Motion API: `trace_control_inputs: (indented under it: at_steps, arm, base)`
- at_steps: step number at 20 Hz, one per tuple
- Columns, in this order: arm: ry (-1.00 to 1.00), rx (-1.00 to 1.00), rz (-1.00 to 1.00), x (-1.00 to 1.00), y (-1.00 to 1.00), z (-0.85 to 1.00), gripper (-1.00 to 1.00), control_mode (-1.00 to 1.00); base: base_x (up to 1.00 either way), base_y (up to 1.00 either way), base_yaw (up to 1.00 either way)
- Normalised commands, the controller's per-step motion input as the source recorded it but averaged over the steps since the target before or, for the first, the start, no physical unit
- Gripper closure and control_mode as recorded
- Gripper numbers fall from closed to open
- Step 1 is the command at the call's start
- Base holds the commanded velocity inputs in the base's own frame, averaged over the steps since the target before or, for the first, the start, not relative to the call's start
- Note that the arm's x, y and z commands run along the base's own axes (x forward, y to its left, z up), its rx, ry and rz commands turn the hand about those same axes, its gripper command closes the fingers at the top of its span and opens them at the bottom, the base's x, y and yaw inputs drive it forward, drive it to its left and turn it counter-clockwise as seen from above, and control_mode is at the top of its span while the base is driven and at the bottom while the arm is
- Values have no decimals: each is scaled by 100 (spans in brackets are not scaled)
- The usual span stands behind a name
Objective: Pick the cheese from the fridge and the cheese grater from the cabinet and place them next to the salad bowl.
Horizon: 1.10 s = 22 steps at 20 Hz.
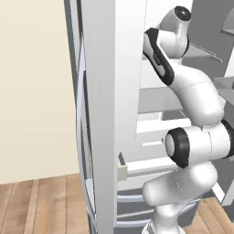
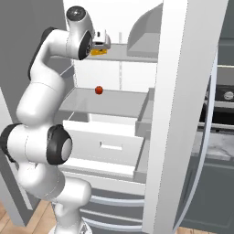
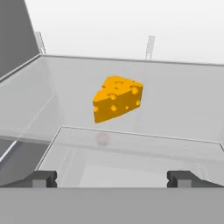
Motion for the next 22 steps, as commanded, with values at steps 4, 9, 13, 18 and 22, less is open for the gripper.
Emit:
trace_control_inputs:
  at_steps: [4,9,13,18,22]
  arm:
    - [0,5,0,45,10,9,-100,-100]
    - [2,3,0,34,13,9,-100,-100]
    - [0,2,0,38,0,1,-100,-100]
    - [0,0,0,37,0,-4,-100,-100]
    - [0,0,0,24,4,-6,-100,-100]
  base:
    - [0,0,0]
    - [0,0,0]
    - [0,0,0]
    - [0,0,0]
    - [0,0,0]
